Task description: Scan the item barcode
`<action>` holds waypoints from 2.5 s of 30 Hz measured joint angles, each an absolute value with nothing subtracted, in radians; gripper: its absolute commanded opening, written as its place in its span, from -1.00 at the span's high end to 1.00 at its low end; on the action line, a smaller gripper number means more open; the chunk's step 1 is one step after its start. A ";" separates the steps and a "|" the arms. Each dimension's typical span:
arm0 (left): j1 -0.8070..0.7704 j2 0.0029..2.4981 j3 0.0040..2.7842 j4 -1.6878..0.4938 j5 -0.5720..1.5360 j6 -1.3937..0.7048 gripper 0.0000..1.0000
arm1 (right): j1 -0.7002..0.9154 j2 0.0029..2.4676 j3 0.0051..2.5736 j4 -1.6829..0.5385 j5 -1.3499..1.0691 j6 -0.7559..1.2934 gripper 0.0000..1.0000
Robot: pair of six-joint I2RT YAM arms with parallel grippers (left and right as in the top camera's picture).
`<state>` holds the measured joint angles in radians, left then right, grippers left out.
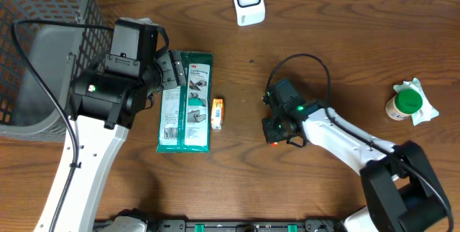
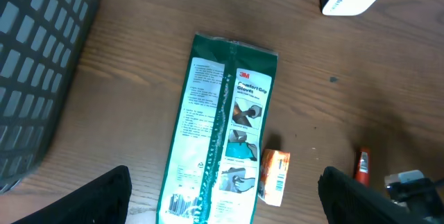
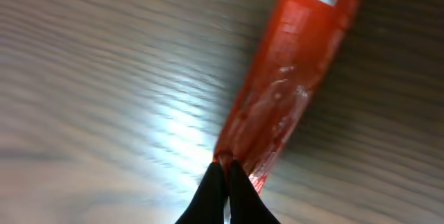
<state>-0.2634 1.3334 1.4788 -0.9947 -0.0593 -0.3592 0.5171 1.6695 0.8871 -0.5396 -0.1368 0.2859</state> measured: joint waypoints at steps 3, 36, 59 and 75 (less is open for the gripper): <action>-0.263 1.333 1.479 -0.995 -0.059 -0.359 -0.73 | 0.475 1.620 0.890 -0.537 -0.235 0.333 0.98; -0.263 1.333 1.479 -0.995 -0.059 -0.359 -0.73 | 0.588 1.689 0.899 -0.541 -0.013 0.728 0.37; -0.263 1.333 1.479 -0.994 -0.059 -0.359 -0.73 | 0.452 1.677 0.941 -0.499 -0.211 0.648 0.98; -0.263 1.333 1.479 -0.995 -0.059 -0.359 -0.73 | 0.182 1.674 0.945 -0.503 -0.644 0.250 0.98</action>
<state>-0.2634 1.3334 1.4788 -0.9947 -0.0593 -0.3592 0.1822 1.6741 0.9455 -0.5034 -0.6437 0.2501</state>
